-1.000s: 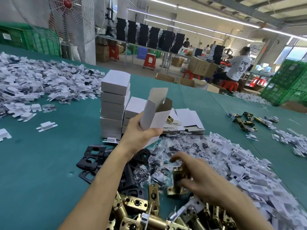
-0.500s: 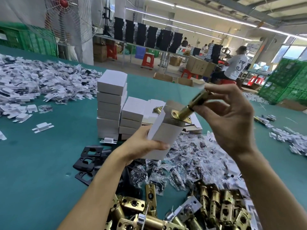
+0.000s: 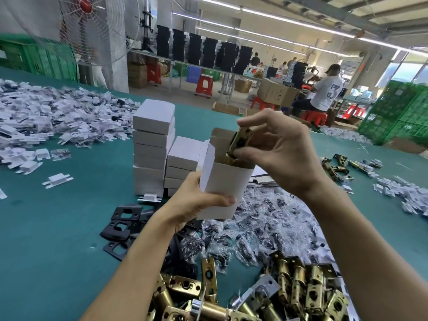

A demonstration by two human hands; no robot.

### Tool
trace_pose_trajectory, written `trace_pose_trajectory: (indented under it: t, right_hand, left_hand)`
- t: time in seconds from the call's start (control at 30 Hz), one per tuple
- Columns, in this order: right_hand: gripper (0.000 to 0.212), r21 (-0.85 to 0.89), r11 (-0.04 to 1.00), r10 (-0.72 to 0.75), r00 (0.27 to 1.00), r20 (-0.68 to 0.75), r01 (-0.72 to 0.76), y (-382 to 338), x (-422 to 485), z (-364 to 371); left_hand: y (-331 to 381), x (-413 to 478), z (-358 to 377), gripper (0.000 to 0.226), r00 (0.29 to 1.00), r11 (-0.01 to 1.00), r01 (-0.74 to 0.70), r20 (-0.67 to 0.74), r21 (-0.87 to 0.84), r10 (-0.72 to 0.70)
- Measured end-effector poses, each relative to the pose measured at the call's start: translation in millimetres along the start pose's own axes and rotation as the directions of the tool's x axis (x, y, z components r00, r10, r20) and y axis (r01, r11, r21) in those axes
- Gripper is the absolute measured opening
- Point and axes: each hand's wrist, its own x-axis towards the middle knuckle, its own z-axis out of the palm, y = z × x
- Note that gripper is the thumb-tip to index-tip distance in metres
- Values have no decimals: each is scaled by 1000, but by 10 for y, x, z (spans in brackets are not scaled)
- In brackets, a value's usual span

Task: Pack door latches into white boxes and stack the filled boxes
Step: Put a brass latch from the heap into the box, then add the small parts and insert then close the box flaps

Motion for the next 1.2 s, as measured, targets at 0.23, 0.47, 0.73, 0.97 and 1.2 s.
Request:
trace_pose_trajectory:
  t: [0.23,0.47,0.73,0.97,1.2]
  right_hand:
    - [19,-154,988,16,999,45,-9,99,-76,13]
    - [17,-248,964,90,996,-17,-91,329,-174,-106]
    - [21,-207,656,606,670,-429,-726,1379,-851,-597]
    - [48,-636,330,785,577,-226,-697,1788,-1251,-544]
    - [36,-630,373,842,534,-79,-682,1881,-1120,-498]
  left_hand:
    - [34,-9,15,38,1000,999,-24,0,-21,24]
    - [26,-6,40,41,996,997,22,-90,-73,-29]
    - [83,-7,179,54,962,949,-230,-201,-217,187]
    - [73,27,283,54,934,914,-313,-259,-259,247]
    - [-31,40,313,32,969,973,-211,-149,-98,195]
